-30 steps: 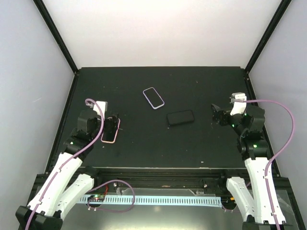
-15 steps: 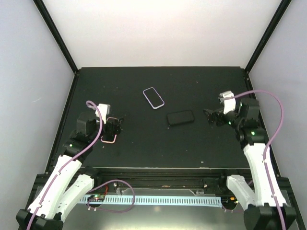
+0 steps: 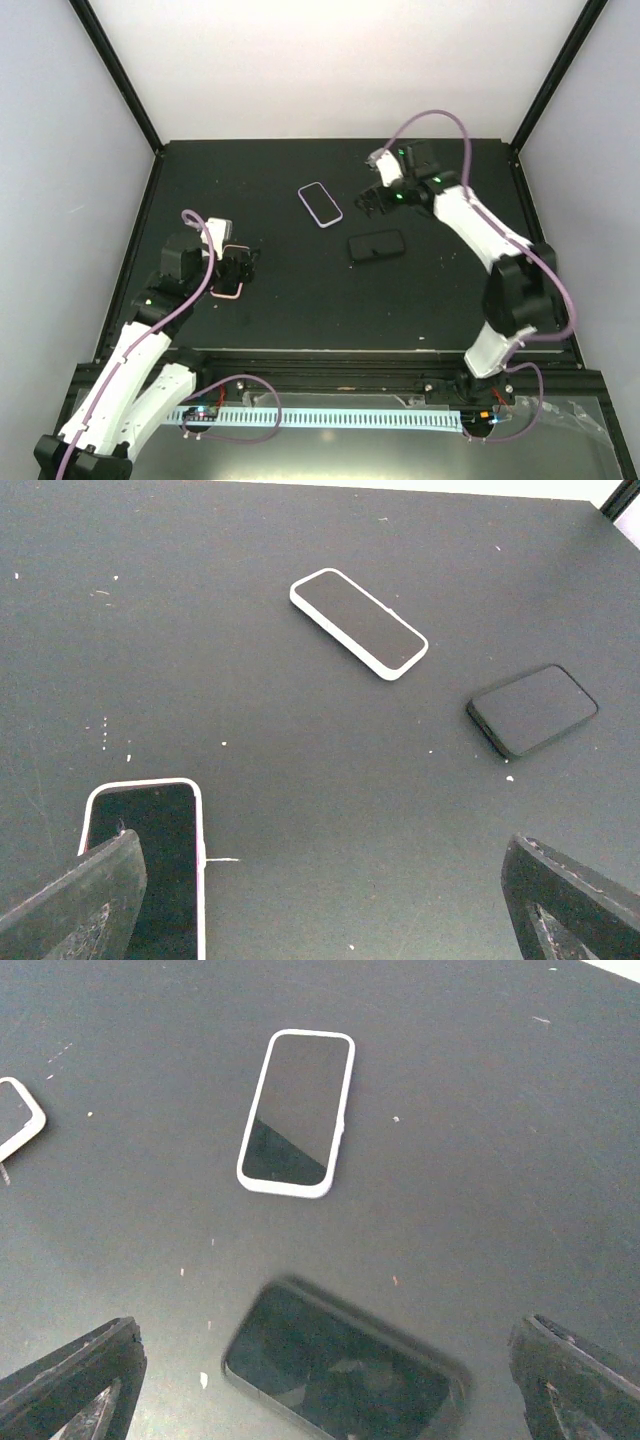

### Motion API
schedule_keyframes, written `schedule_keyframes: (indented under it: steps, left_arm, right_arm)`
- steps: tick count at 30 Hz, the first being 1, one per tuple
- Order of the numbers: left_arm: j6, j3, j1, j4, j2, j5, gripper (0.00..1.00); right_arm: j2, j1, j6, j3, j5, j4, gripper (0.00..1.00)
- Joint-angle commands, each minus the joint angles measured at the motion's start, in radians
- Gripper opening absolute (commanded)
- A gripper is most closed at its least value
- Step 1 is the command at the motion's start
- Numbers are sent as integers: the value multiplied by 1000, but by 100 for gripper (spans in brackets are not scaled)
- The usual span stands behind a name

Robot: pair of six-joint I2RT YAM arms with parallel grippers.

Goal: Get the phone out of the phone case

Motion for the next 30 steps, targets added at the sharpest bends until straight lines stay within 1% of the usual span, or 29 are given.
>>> schedule_keyframes:
  steps: [1, 4, 8, 11, 15, 20, 24, 28, 30]
  left_arm:
    - [-11, 9, 8, -17, 13, 23, 99]
    - [-12, 8, 8, -15, 9, 29, 99]
    - [-10, 5, 8, -12, 3, 31, 99]
    - [-10, 4, 8, -10, 0, 35, 99]
    - [-9, 3, 8, -6, 1, 43, 99]
    - [-9, 2, 8, -5, -4, 47, 99]
    - [-9, 2, 8, -5, -7, 50, 99]
    - [-8, 0, 7, -4, -10, 50, 99]
    - [-9, 0, 8, -3, -11, 48, 99]
  right_arm:
    - [236, 65, 63, 203, 130, -18, 100]
    - [419, 88, 102, 357, 156, -58, 100]
    - [590, 112, 142, 535, 176, -123, 100]
    - [683, 137, 157, 645, 195, -167, 100]
    - [777, 168, 177, 740, 222, -222, 100]
    - [826, 199, 181, 766, 193, -236, 100]
    - [850, 223, 180, 778, 200, -244, 100]
    - [855, 239, 175, 784, 237, -248, 100]
    - [856, 246, 172, 786, 287, -255, 100]
